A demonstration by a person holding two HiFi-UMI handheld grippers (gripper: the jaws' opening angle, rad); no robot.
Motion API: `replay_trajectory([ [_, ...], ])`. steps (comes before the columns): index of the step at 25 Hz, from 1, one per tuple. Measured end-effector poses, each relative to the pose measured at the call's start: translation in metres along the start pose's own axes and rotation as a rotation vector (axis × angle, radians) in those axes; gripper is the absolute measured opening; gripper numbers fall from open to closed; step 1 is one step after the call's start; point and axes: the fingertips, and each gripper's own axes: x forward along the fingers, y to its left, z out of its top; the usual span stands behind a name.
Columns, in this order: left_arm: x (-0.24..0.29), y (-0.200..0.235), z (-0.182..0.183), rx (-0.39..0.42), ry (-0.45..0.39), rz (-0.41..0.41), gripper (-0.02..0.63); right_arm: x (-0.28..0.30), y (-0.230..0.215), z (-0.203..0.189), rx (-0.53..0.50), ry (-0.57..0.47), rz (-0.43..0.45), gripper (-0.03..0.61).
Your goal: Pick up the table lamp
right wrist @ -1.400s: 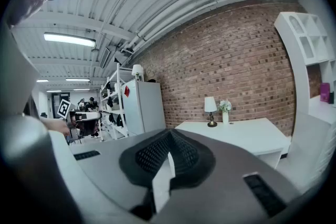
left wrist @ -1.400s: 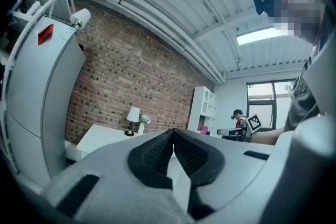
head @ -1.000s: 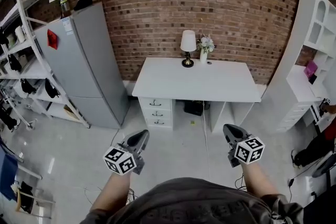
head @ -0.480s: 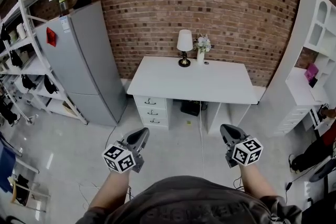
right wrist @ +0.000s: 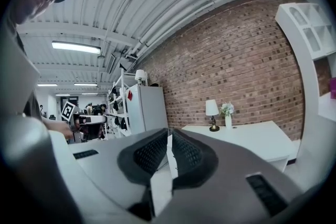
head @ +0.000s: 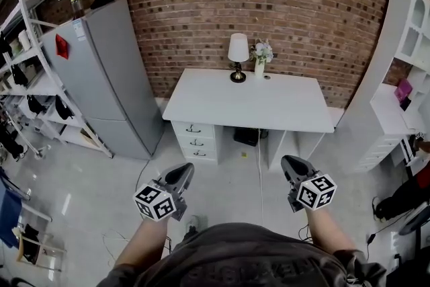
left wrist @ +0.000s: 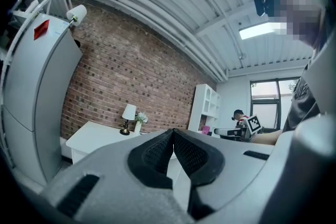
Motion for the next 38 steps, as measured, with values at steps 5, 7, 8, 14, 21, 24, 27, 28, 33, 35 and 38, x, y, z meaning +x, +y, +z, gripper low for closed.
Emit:
replay_trajectory([
  [5, 0.020, 0.046, 0.001, -0.009, 0.002, -0.028, 0.005, 0.049, -0.002, 0.000, -0.008, 0.011, -0.005, 0.028],
  [7, 0.032, 0.071, 0.004, -0.012, 0.003, -0.054, 0.005, 0.073, -0.004, 0.000, -0.015, 0.015, -0.021, 0.031],
  [8, 0.039, 0.086, 0.005, -0.014, 0.003, -0.069, 0.005, 0.087, -0.005, 0.001, -0.018, 0.015, -0.032, 0.032],
  [14, 0.085, 0.199, 0.031, -0.013, 0.008, -0.143, 0.005, 0.196, -0.012, 0.012, -0.026, 0.006, -0.091, 0.035],
  [21, 0.136, 0.324, 0.083, 0.023, 0.022, -0.201, 0.005, 0.325, -0.021, 0.045, -0.026, -0.026, -0.127, 0.043],
  [24, 0.160, 0.363, 0.094, 0.023, 0.027, -0.219, 0.005, 0.361, -0.033, 0.052, -0.021, -0.032, -0.148, 0.044],
  [27, 0.185, 0.395, 0.097, 0.008, 0.040, -0.233, 0.005, 0.389, -0.051, 0.053, 0.003, -0.034, -0.173, 0.046],
  [28, 0.193, 0.403, 0.097, 0.003, 0.047, -0.237, 0.005, 0.397, -0.057, 0.052, 0.009, -0.030, -0.179, 0.046],
  [33, 0.240, 0.424, 0.088, -0.035, 0.074, -0.257, 0.005, 0.422, -0.088, 0.042, 0.036, 0.004, -0.189, 0.048],
  [35, 0.260, 0.426, 0.083, -0.041, 0.085, -0.259, 0.005, 0.429, -0.104, 0.039, 0.045, 0.009, -0.186, 0.048],
  [38, 0.294, 0.422, 0.075, -0.038, 0.097, -0.253, 0.005, 0.437, -0.138, 0.037, 0.051, 0.011, -0.165, 0.048],
])
